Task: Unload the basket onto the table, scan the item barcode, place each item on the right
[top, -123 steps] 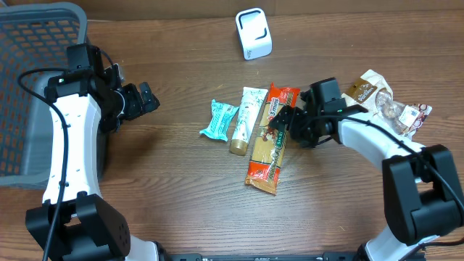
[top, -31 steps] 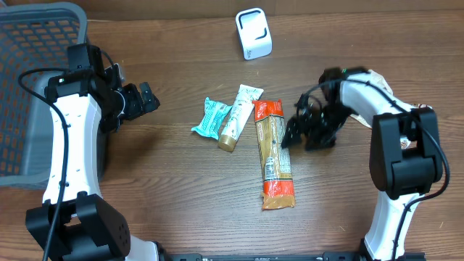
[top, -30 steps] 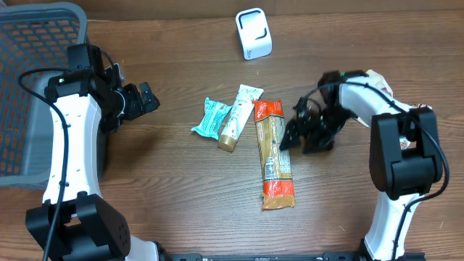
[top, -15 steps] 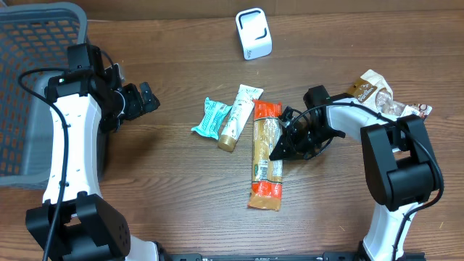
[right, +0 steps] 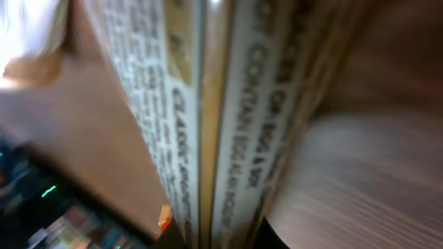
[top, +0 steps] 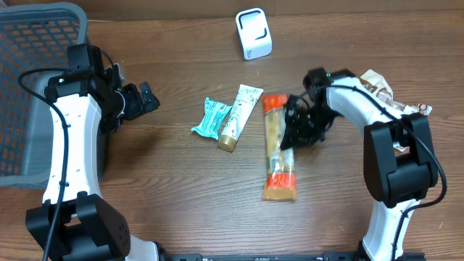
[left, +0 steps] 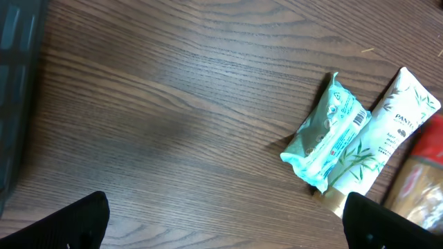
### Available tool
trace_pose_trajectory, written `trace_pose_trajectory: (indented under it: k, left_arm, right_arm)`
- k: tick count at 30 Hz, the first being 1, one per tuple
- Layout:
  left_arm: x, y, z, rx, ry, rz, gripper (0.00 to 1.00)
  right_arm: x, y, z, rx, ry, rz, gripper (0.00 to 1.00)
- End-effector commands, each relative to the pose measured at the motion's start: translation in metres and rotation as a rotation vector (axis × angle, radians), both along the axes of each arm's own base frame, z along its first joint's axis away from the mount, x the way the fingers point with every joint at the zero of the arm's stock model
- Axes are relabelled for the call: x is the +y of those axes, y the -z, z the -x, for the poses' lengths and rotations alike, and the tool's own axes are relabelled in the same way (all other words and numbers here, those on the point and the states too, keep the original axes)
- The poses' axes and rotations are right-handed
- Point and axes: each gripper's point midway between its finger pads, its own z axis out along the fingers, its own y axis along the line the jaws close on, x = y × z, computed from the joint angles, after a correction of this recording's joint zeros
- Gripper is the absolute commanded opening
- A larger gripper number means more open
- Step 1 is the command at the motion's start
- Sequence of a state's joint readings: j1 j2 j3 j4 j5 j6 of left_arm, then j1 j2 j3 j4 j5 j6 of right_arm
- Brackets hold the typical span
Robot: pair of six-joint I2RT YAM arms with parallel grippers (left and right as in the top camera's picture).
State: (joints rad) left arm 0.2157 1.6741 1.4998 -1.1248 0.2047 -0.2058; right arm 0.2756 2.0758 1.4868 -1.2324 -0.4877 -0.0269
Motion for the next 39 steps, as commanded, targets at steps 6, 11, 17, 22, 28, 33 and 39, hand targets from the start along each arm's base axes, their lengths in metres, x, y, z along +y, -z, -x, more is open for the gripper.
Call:
trace_pose_trajectory:
  k: [6, 11, 17, 22, 28, 33, 39]
  left_arm:
    - [-0.001, -0.003, -0.004, -0.014, 0.023, -0.011, 1.00]
    - [-0.001, -0.003, -0.004, -0.014, 0.024, -0.011, 1.00]
    - [-0.001, -0.003, -0.004, -0.015, 0.024, -0.011, 1.00]
    - [-0.001, -0.003, -0.004, -0.014, 0.024, -0.011, 1.00]
    - [-0.001, -0.003, -0.004, -0.014, 0.023, -0.011, 1.00]
    - [-0.001, -0.003, -0.004, -0.015, 0.024, -0.011, 1.00]
    - [-0.001, -0.003, -0.004, -0.015, 0.023, -0.011, 0.99]
  right_arm:
    - [-0.030, -0.045, -0.014, -0.324, 0.059, 0.701, 0.04]
    - [0.002, -0.025, 0.012, -0.331, -0.109, 0.776, 0.05]
    - [0.070, -0.001, 0.043, -0.260, -0.314, 0.499, 0.73]
    - [0.079, -0.005, 0.035, -0.242, -0.282, 0.401, 0.78]
    - [0.053, -0.010, 0.008, -0.208, -0.195, 0.331, 0.84]
    - [0.032, -0.011, -0.012, -0.143, -0.095, 0.154, 0.87]
    - [0.016, -0.006, -0.010, -0.060, -0.039, -0.105, 0.88]
